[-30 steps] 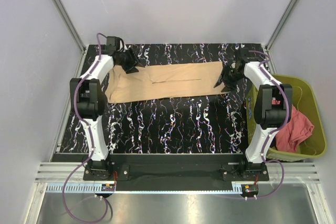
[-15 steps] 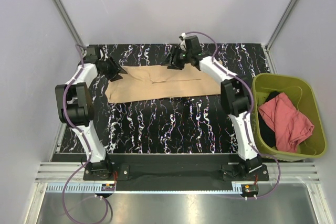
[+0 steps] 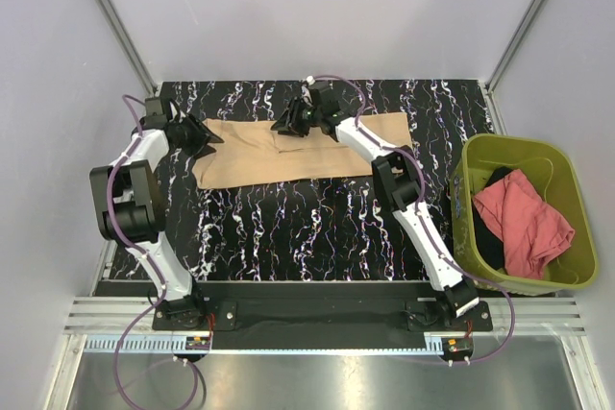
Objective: Fold and stack the t-shirts
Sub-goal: Fold the tshirt
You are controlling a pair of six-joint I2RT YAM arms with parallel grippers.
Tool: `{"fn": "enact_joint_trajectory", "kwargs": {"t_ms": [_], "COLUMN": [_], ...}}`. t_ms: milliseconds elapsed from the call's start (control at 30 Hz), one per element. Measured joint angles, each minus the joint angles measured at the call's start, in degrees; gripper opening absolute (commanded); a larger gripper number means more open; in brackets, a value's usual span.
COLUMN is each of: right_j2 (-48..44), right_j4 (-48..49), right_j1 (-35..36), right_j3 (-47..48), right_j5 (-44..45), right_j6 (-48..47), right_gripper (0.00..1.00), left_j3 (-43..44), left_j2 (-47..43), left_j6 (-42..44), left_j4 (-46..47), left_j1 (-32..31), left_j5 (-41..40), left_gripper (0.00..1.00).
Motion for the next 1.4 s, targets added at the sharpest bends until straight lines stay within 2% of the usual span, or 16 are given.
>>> {"fn": "enact_joint_trajectory", "kwargs": {"t_ms": [633, 867, 967, 1033, 1067, 1133, 1400], "right_j2": [8.0, 9.4, 10.2, 10.6, 10.9, 11.1, 10.0], "right_j4": [0.9, 0.9, 1.5, 2.0, 2.2, 2.2, 2.9], "right_j1": [1.1, 1.2, 1.2, 1.2, 1.2, 1.2, 1.2], "right_j3": [8.2, 10.5, 11.5, 11.9, 12.3, 12.5, 9.4], "right_j5": [-0.5, -0.5, -0.5, -0.5, -0.5, -0.5, 0.7], "right_j6": [3.6, 4.8, 5.8, 6.6, 6.9, 7.4, 7.0], "right_gripper": [0.38, 0.32, 0.25, 0.16, 0.07, 0.0, 0.0], "left_j3": [-2.9, -3.7, -3.7, -3.7, -3.7, -3.7, -3.1], "left_j2": [-0.3, -0.3, -0.3, -0.3, -0.3, -0.1, 2.8], "left_j6": [-2.0, -2.4, -2.8, -3.1, -3.3, -3.5, -5.3], "left_j4": [4.5, 5.1, 5.6, 5.8, 5.8, 5.9, 5.8], "left_j1": [0.4, 0.4, 0.4, 0.4, 0.5, 0.5, 1.3], "left_j5": [2.0, 2.0, 2.0, 2.0, 2.0, 2.0, 2.0], "left_gripper": [0.43, 0.42, 0.42, 0.42, 0.42, 0.42, 0.42]}}
